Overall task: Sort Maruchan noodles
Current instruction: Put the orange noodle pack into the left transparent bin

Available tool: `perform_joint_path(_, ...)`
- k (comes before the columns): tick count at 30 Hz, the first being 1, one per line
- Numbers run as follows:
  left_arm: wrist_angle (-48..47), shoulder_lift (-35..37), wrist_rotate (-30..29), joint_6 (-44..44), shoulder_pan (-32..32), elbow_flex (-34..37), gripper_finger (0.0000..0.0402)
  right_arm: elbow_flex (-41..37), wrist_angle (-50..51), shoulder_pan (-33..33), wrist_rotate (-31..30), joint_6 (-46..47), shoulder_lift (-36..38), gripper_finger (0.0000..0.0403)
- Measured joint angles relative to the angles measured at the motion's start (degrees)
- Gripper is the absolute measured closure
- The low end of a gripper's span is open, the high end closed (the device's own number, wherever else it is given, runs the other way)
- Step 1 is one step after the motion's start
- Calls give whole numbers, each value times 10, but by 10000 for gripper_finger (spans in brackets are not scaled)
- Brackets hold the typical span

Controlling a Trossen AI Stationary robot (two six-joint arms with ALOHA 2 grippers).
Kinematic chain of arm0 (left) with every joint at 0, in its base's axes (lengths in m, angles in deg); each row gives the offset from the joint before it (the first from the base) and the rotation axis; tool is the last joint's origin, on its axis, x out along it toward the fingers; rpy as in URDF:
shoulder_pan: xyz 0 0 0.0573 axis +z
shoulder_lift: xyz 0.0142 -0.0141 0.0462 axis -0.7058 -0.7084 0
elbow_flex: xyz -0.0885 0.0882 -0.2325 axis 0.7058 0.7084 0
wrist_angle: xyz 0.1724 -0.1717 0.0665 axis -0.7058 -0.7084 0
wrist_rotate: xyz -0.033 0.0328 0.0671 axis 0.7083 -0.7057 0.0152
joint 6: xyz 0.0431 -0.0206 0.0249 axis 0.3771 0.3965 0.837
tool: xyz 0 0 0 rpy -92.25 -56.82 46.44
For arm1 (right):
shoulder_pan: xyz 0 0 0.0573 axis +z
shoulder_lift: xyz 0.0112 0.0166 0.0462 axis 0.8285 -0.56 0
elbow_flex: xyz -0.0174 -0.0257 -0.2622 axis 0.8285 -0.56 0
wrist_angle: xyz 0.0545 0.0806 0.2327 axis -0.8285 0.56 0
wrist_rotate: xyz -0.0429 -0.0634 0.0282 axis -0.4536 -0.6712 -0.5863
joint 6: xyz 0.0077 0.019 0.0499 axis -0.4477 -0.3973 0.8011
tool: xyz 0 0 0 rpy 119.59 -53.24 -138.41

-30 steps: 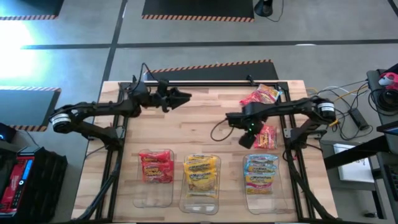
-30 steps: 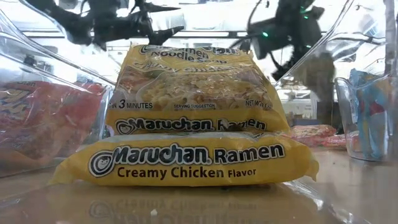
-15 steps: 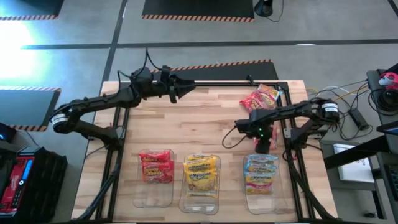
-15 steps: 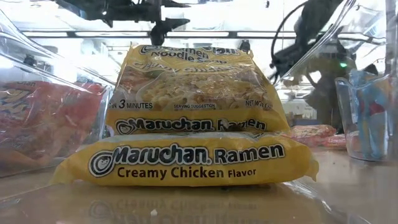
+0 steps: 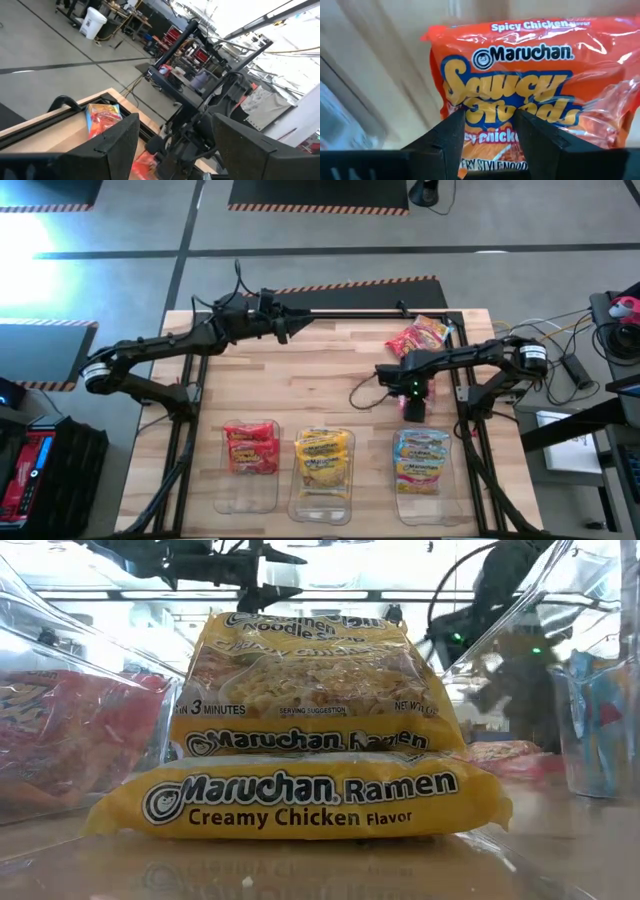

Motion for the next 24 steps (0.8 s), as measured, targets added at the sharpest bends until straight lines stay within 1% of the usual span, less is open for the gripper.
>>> perform_joint_path(3,0,0,0,-3,0,0,169,22,-56,-14,0,-8,0,243)
perform_joint_path(7,1,0,0,-7,0,0,169,57,-160,-35,1,-10,-3,249)
perform_joint_path(9,1,0,0,-7,1,0,169,74,-237,-45,1,-10,-4,252)
perform_joint_path(12,-1,0,0,-7,2,0,169,89,-381,-58,2,-5,-3,257)
perform_joint_path(14,-8,0,1,-7,2,0,169,102,-450,-67,5,9,-3,260)
perform_joint_path(16,-25,0,1,-7,3,0,169,130,-450,-75,11,31,-3,262)
perform_joint_path(17,-41,0,1,-8,3,0,169,146,-424,-80,18,41,-3,263)
perform_joint_path(20,-105,0,1,-8,3,0,169,184,-305,-90,22,49,-3,267)
perform_joint_path(22,-148,0,1,-8,3,0,169,188,-267,-93,22,46,-4,270)
perform_joint_path(24,-187,0,1,-10,3,0,169,178,-269,-95,22,63,-4,272)
